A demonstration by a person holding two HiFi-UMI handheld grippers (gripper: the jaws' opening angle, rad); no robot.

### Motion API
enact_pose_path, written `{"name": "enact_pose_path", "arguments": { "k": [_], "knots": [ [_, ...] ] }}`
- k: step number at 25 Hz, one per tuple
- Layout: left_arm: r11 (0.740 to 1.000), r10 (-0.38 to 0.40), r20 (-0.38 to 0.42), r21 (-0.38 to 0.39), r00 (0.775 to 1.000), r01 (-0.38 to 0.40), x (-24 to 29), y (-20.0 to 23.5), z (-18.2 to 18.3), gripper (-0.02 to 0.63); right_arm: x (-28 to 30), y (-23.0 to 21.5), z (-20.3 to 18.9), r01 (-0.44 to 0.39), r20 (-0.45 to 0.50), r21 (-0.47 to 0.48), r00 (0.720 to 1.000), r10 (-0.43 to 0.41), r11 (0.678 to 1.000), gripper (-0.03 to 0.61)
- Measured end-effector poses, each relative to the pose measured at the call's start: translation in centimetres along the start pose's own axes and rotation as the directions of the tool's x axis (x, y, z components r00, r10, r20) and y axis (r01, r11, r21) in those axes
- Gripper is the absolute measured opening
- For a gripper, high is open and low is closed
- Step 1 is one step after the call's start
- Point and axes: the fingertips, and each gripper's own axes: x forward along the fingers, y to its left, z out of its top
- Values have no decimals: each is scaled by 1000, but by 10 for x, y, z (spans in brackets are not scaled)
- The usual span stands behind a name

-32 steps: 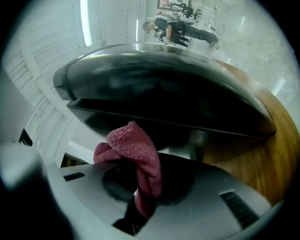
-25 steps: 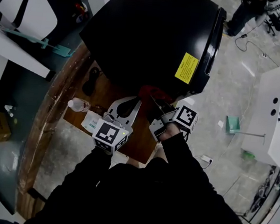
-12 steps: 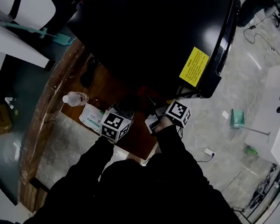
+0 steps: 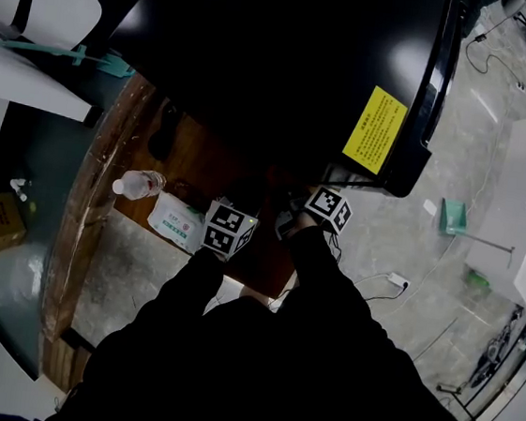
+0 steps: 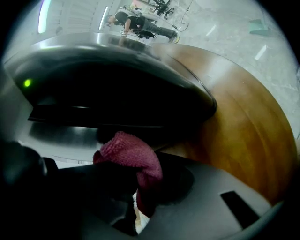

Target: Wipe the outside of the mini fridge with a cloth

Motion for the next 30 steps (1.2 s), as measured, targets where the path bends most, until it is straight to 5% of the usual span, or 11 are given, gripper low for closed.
{"name": "enact_pose_path", "arguments": {
  "k": [8,11,14,17,22,28,30],
  "knots": [
    [1000,8,-5,-16,1000,-8,-10,-8,-11,6,5,-24,-1,5,12,1,1000,-5,1000,57],
    [1000,-2,13,0,1000,2,-26,-18,-7,6,-13,0,-21,-69,-40,-146,997,64,987,57],
    [1000,-28,57,-8,998,28,-49,-30,3,6,-49,39,-38,-147,-67,-330,989,132,933,56],
    [998,-59,123,-9,991,60,-80,-50,23,6,-93,85,-47,-193,-74,-556,980,183,808,51],
    [993,-119,240,18,963,118,-134,-99,70,6,-175,167,-57,-202,-78,-832,965,251,517,51],
    [990,-136,366,83,921,113,-183,-154,131,6,-248,237,-73,-255,-181,-944,930,319,210,51],
    [990,-127,391,108,912,91,-196,-172,149,6,-270,255,-77,-288,-228,-948,912,339,138,51]
  ]
}}
